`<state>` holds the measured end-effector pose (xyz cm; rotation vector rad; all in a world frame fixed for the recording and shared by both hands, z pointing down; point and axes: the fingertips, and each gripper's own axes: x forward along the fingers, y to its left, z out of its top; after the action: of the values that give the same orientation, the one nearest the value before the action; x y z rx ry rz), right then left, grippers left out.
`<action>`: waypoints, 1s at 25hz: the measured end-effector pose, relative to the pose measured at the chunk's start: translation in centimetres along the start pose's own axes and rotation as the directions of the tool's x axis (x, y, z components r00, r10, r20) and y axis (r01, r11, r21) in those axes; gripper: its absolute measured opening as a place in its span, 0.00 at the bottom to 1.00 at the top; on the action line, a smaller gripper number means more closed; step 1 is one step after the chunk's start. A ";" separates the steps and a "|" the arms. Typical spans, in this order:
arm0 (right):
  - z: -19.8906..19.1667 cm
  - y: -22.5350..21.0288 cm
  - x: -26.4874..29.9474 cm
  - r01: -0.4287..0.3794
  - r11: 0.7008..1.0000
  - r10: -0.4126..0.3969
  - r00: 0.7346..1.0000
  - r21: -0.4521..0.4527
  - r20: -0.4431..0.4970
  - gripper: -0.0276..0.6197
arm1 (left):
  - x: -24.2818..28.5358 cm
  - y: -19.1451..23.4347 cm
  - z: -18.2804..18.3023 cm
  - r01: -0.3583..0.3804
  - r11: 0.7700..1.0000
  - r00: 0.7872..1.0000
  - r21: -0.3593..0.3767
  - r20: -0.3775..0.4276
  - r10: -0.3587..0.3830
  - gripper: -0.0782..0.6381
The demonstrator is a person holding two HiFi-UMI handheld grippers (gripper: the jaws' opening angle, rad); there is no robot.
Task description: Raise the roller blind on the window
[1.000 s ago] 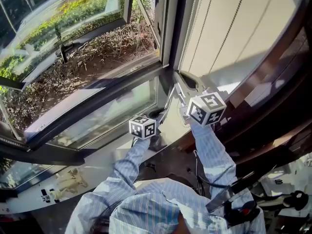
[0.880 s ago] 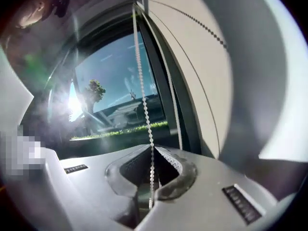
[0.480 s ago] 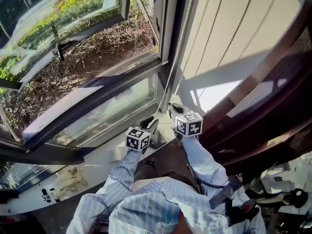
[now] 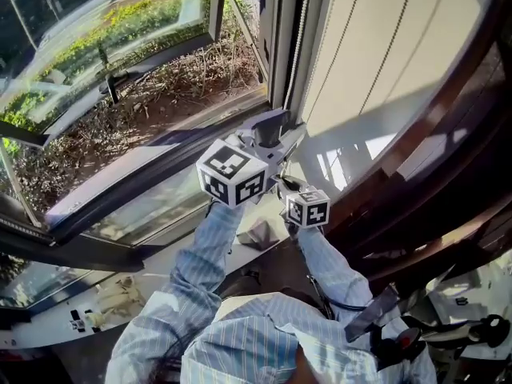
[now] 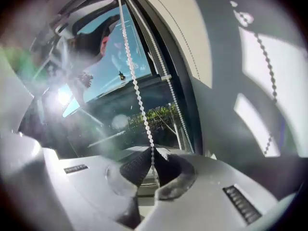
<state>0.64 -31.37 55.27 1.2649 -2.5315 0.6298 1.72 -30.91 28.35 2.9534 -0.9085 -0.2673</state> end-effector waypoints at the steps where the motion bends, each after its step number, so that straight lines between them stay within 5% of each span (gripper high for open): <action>1: 0.0 0.1 0.0 0.001 1.000 -0.001 1.000 -0.002 0.000 0.07 | 0.7 -0.1 1.4 0.009 1.000 1.000 0.004 0.016 -0.009 0.26; 8: -0.6 0.2 -0.3 0.013 1.000 -0.013 1.000 -0.005 -0.005 0.07 | 2.7 0.0 10.2 0.021 1.000 0.982 -0.016 0.187 -0.018 0.26; 10: -0.6 0.3 -0.4 0.015 1.000 -0.015 1.000 -0.008 -0.003 0.07 | 3.0 0.0 11.3 0.013 1.000 0.981 0.018 0.195 -0.016 0.15; 16: -0.8 0.4 -0.7 0.018 1.000 -0.018 1.000 -0.014 0.012 0.07 | 2.7 -0.2 11.3 0.056 0.998 0.972 -0.038 0.231 -0.046 0.12; 21: -1.4 0.4 -0.5 0.019 1.000 -0.019 1.000 -0.022 0.015 0.07 | 1.8 1.3 10.4 -0.059 0.998 0.972 0.033 0.228 0.050 0.12; 25: -4.9 0.3 0.7 0.027 1.000 -0.027 0.998 -0.003 -0.065 0.07 | 1.9 2.2 7.1 -0.066 0.998 0.987 0.004 0.150 0.065 0.12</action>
<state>0.08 -29.39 59.75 1.2553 -2.4580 0.6506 0.75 -33.73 21.29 2.9376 -1.0233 -0.4885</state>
